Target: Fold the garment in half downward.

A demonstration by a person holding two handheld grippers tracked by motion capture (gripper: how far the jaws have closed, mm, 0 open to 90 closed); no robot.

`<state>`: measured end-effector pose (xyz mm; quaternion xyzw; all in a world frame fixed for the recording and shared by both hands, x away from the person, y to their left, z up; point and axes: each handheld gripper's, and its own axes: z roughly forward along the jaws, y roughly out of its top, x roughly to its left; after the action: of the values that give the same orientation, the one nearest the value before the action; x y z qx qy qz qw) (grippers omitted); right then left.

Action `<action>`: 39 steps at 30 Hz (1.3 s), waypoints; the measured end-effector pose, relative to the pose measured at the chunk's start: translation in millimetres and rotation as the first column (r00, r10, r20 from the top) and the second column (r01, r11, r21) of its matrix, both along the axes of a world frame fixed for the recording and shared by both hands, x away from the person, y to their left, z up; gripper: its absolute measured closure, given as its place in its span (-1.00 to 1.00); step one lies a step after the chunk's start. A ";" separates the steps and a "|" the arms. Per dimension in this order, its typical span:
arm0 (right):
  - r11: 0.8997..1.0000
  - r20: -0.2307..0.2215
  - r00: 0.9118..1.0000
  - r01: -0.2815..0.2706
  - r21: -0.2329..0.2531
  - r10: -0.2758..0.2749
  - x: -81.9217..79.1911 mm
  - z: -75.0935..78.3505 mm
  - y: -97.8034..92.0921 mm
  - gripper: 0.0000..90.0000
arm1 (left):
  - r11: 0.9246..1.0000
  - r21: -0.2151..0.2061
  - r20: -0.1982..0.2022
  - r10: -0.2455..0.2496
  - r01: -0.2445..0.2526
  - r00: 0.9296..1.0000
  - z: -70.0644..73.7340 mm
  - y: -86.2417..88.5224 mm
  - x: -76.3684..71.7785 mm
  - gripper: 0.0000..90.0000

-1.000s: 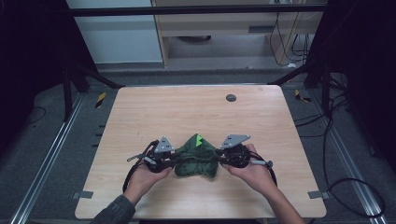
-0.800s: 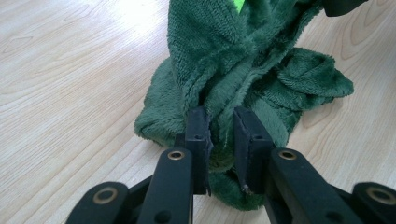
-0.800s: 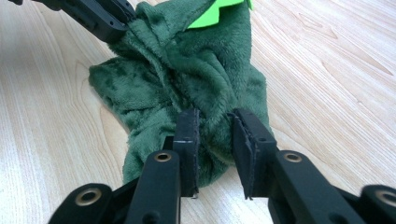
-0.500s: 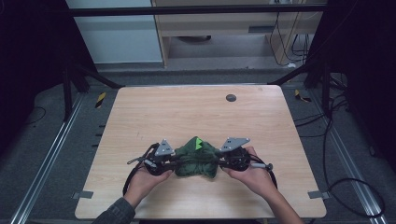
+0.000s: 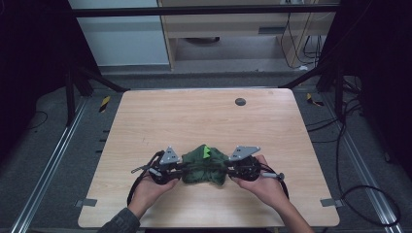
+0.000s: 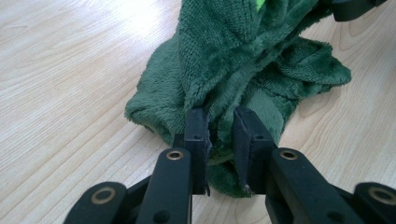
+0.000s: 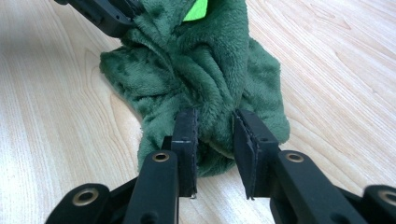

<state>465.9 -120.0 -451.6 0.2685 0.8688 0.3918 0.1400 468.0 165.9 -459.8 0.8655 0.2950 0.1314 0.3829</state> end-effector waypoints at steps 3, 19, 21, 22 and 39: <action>1.000 -0.006 1.000 -0.001 0.002 0.001 -1.0 -1.3 0.5 0.52 | 1.000 0.002 0.007 0.003 -0.003 1.000 -1.1 1.1 -1.4 0.70; 1.000 -0.010 1.000 0.014 0.004 -0.014 9.0 1.7 7.6 0.29 | 1.000 -0.012 -0.006 0.016 -0.016 1.000 -2.9 2.3 5.1 0.77; 1.000 -0.011 1.000 0.010 0.005 -0.010 9.6 2.1 9.6 0.34 | 1.000 -0.015 -0.007 0.017 -0.017 1.000 -2.5 2.5 5.8 0.79; 1.000 -0.010 1.000 0.007 0.004 -0.007 9.9 2.2 10.3 0.37 | 1.000 -0.019 -0.006 0.020 -0.020 1.000 -1.8 2.6 6.2 0.80; 1.000 0.009 1.000 -0.018 0.012 0.018 -6.4 2.3 9.9 0.59 | 1.000 -0.024 0.017 0.011 -0.011 1.000 -1.9 5.3 -5.2 0.89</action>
<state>459.6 -110.1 -449.3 0.2598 0.8682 0.3995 0.1386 462.8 171.3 -461.7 0.8581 0.2980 0.1372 0.3950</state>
